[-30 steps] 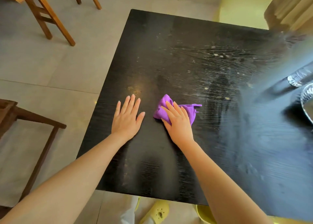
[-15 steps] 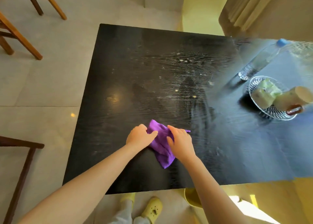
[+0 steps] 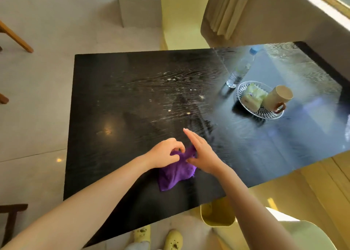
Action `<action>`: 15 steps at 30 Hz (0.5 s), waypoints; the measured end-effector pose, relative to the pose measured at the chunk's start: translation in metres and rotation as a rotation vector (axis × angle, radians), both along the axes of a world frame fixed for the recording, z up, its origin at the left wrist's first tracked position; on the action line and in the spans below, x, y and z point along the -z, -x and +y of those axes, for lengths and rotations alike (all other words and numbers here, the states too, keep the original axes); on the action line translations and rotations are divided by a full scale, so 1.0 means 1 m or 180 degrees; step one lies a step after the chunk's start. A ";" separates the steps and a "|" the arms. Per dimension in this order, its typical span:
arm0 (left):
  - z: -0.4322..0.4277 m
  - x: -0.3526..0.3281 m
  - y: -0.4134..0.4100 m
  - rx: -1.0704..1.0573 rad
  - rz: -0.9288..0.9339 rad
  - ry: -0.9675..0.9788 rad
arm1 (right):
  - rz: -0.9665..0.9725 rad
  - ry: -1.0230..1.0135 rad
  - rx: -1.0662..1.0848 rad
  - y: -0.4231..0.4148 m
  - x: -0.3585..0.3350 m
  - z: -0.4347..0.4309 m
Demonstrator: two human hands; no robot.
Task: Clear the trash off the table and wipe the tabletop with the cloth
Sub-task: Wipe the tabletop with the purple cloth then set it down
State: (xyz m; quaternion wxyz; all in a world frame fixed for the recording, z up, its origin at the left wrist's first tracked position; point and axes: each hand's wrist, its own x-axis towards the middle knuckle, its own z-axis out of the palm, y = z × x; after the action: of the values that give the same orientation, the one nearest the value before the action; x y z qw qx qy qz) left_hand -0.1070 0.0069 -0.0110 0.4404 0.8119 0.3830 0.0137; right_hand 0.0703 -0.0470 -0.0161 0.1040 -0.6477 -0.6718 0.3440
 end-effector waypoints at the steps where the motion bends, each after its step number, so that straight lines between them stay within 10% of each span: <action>1: 0.003 -0.008 -0.006 0.0111 -0.0087 -0.0075 | 0.0003 -0.0005 -0.0052 -0.008 -0.008 0.003; 15: 0.027 -0.049 -0.089 0.0284 0.0028 -0.0118 | -0.0276 0.0134 0.0973 -0.132 -0.116 -0.050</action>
State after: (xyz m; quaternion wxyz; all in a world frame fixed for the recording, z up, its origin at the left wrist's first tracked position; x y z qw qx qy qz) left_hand -0.0176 0.0335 0.0382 0.4238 0.8362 0.3481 -0.0025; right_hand 0.2026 -0.0967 0.0999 0.1125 -0.7587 -0.5619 0.3098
